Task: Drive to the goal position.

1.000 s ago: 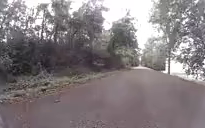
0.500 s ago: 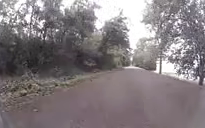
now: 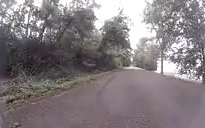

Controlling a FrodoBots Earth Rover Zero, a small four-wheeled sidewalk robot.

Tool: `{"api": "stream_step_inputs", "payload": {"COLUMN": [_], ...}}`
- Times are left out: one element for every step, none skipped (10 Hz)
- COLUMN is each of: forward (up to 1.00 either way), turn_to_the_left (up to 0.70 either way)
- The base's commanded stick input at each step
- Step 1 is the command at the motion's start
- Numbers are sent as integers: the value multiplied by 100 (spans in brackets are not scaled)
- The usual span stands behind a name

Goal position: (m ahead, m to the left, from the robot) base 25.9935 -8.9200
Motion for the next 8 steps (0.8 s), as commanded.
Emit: {"api": "stream_step_inputs", "payload": {"forward": [70, 70, 70, 70, 70, 70, 70, 70], "turn_to_the_left": [0, 0, 0, 0, 0, 0, 0, 0]}}
